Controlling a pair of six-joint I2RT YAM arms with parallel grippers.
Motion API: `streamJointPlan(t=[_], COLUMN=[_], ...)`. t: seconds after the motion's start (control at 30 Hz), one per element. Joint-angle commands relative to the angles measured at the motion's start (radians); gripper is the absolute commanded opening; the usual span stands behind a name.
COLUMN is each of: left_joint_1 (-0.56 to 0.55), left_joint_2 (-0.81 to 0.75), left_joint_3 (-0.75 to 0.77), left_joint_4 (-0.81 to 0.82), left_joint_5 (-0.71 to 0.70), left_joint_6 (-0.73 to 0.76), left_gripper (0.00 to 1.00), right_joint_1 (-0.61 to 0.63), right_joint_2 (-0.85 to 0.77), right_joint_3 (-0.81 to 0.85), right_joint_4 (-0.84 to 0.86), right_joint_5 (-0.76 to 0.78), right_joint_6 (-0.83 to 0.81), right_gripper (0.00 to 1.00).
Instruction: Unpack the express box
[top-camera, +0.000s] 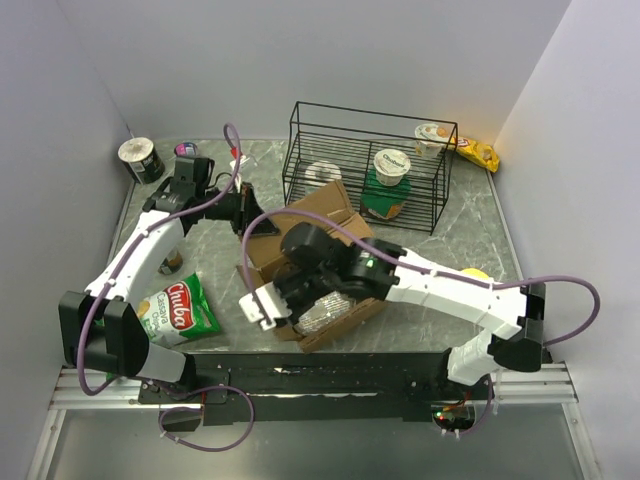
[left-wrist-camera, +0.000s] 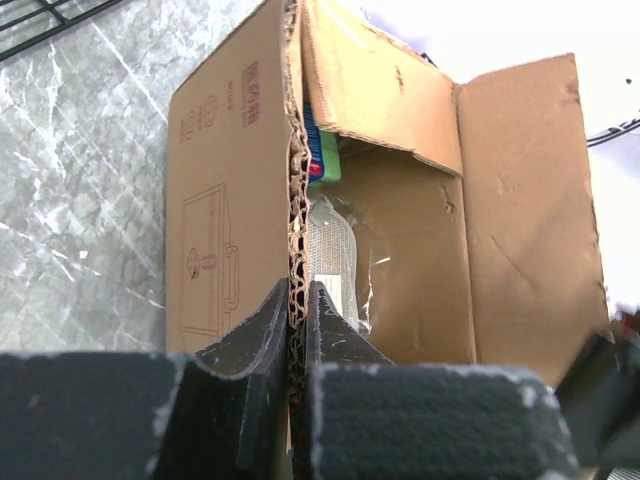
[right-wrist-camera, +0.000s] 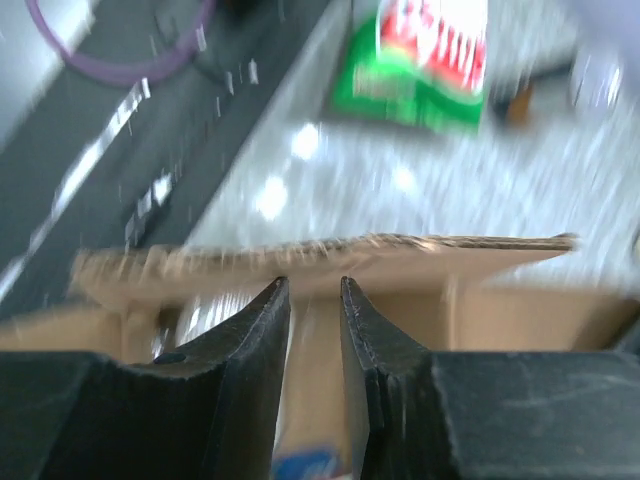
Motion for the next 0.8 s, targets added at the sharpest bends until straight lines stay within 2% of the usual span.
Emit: streamJointPlan(t=[0.0, 0.07, 0.1, 0.13, 0.2, 0.33, 0.37, 0.43, 0.47, 0.57, 0.77], left_joint_1=[-0.004, -0.004, -0.004, -0.004, -0.004, -0.005, -0.005, -0.005, -0.005, -0.005, -0.005], left_joint_2=[-0.078, -0.104, -0.113, -0.121, -0.138, -0.158, -0.167, -0.173, -0.171, -0.152, -0.144], left_joint_3=[0.0, -0.009, -0.014, -0.017, -0.011, 0.032, 0.032, 0.022, 0.017, 0.0, -0.053], left_joint_4=[0.094, 0.069, 0.063, 0.059, 0.031, -0.053, -0.055, -0.055, -0.055, -0.075, 0.005], left_joint_5=[0.076, 0.079, 0.081, 0.087, 0.097, 0.133, 0.137, 0.134, 0.142, 0.171, 0.15], left_joint_6=[-0.02, -0.003, 0.056, 0.072, 0.102, 0.193, 0.202, 0.204, 0.201, 0.201, 0.136], left_gripper=[0.01, 0.01, 0.01, 0.01, 0.01, 0.01, 0.01, 0.01, 0.01, 0.01, 0.01], right_joint_1=[0.034, 0.033, 0.034, 0.033, 0.011, -0.075, -0.076, -0.075, -0.076, -0.096, -0.164], right_joint_2=[0.008, -0.019, -0.055, -0.076, -0.136, -0.222, -0.24, -0.239, -0.219, -0.135, -0.029], right_joint_3=[0.001, -0.059, -0.117, -0.146, -0.191, -0.279, -0.304, -0.365, -0.385, -0.375, -0.318], right_joint_4=[0.077, 0.099, 0.114, 0.129, 0.087, 0.002, -0.002, 0.004, 0.007, -0.024, -0.143], right_joint_5=[-0.055, 0.002, 0.035, 0.153, 0.182, 0.105, 0.09, 0.093, 0.088, 0.067, -0.081], right_joint_6=[0.077, 0.088, 0.1, 0.119, 0.089, -0.016, -0.062, -0.088, -0.097, -0.097, -0.155], right_gripper=[0.35, 0.38, 0.39, 0.4, 0.4, 0.44, 0.52, 0.6, 0.66, 0.73, 0.81])
